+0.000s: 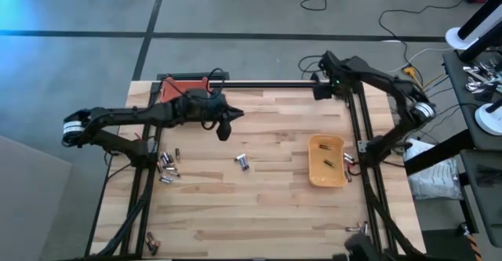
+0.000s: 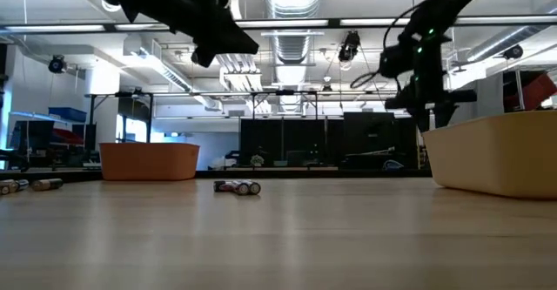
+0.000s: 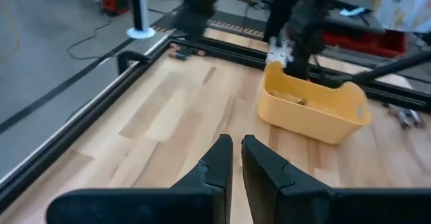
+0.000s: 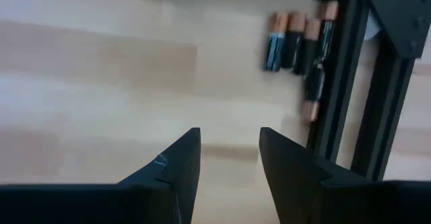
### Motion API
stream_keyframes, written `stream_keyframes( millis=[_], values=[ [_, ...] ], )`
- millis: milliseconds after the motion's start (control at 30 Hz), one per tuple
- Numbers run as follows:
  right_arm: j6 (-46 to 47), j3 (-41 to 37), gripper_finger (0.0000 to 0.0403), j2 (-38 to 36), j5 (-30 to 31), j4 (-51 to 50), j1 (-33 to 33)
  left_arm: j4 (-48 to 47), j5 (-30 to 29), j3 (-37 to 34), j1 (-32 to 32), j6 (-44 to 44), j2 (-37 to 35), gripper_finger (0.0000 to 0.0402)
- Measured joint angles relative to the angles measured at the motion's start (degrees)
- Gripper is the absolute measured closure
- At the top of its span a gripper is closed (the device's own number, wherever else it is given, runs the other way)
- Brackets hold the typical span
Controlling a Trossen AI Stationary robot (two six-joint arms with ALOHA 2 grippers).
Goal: Sort batteries
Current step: Put the black battery into the yellow bin
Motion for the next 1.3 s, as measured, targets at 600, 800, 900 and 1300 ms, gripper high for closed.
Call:
stream_keyframes(
  millis=[600,800,900,1300],
  values=[
    [-2.61,7.67,0.0265,16.5,4.57,3.25,-6.82,-10.34,1.32,0.0,0.93,4.71,-1.93,0.0387],
    [-1.22,7.92,0.0268,18.1,7.68,3.89,-6.38,-9.6,1.07,0.0,2.83,4.54,-1.93,0.0387],
    [-5.84,8.66,0.0268,18.78,8.47,1.92,-6.14,-9.49,1.07,0.0,3.27,4.69,-1.93,0.0387],
    [-12.61,15.28,0.0266,27.14,9.77,-6.91,-6.01,-9.35,0.98,0.0,3.49,5.73,-1.91,0.0387]
  ],
)
